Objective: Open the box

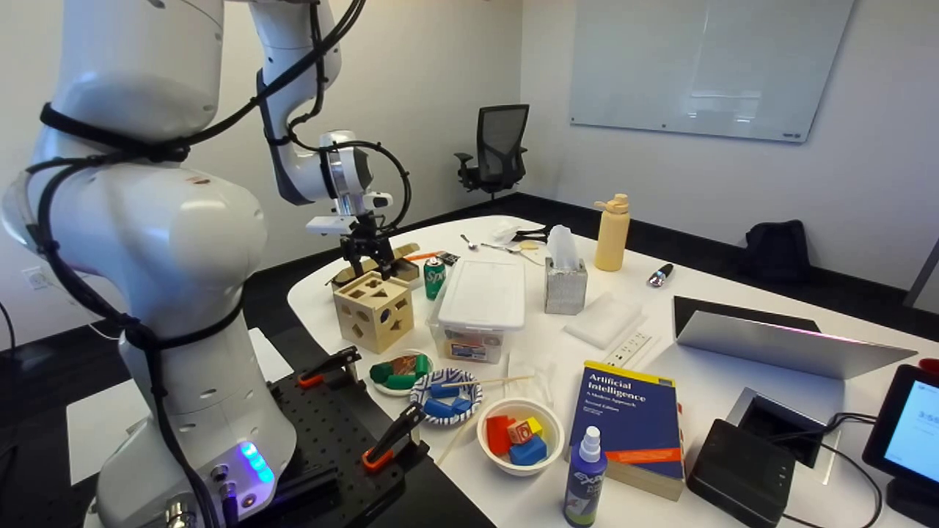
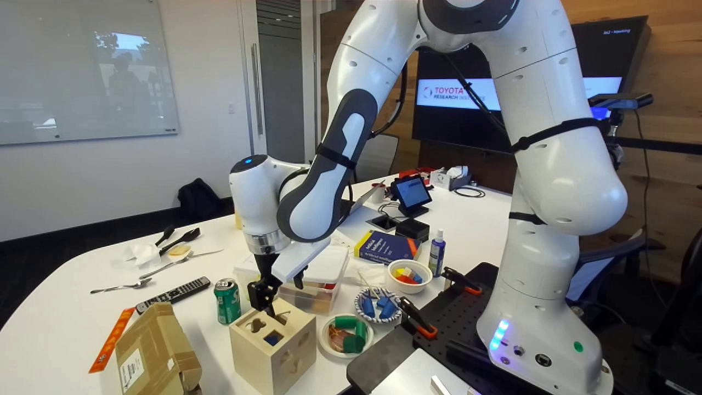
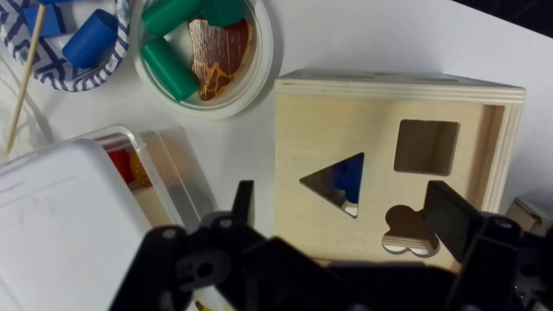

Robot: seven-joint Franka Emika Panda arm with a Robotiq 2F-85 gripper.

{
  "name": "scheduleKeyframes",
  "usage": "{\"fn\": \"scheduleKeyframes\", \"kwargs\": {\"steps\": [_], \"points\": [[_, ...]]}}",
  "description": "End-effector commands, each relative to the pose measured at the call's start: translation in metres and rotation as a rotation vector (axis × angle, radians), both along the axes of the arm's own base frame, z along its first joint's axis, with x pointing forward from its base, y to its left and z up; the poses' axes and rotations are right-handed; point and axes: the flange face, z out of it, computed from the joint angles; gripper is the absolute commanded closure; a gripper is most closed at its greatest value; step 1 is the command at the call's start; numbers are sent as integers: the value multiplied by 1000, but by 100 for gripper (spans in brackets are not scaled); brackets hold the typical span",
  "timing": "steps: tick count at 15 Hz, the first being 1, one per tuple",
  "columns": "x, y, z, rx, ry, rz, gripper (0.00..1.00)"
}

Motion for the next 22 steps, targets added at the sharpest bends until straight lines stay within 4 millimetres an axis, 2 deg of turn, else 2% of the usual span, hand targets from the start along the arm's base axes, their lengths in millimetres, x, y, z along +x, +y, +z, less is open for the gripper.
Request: {"fn": "scheduleKeyframes", "kwargs": {"steps": [1, 13, 22], "points": [[2, 6, -12, -17, 18, 7, 0], [-1, 19, -47, -86, 47, 36, 0], [6, 11, -53, -146, 42, 20, 0]]}}
